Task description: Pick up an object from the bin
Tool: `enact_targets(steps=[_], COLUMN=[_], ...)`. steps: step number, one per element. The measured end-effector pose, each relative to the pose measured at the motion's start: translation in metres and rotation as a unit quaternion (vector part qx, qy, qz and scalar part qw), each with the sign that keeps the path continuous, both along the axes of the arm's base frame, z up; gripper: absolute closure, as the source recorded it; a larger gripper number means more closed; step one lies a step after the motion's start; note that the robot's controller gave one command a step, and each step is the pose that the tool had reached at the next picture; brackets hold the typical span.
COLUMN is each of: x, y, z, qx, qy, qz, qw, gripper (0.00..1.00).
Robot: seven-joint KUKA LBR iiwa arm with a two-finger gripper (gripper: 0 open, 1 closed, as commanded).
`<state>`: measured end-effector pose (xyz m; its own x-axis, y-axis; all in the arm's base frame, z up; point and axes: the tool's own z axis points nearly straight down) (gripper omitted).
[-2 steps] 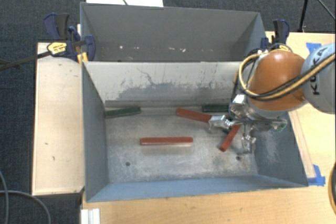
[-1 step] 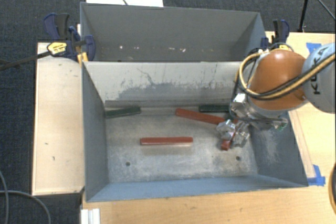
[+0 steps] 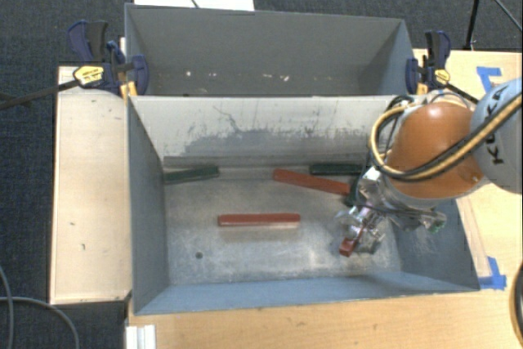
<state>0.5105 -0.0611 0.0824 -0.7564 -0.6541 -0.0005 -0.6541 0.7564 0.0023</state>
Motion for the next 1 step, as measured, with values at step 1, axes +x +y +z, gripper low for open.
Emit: enact_targets(steps=[1], x=[0.0016], y=[-0.0345], z=[0.156], qx=[-0.002], qy=[-0.006], qz=[0.027], qw=[0.9996], gripper=[1.0])
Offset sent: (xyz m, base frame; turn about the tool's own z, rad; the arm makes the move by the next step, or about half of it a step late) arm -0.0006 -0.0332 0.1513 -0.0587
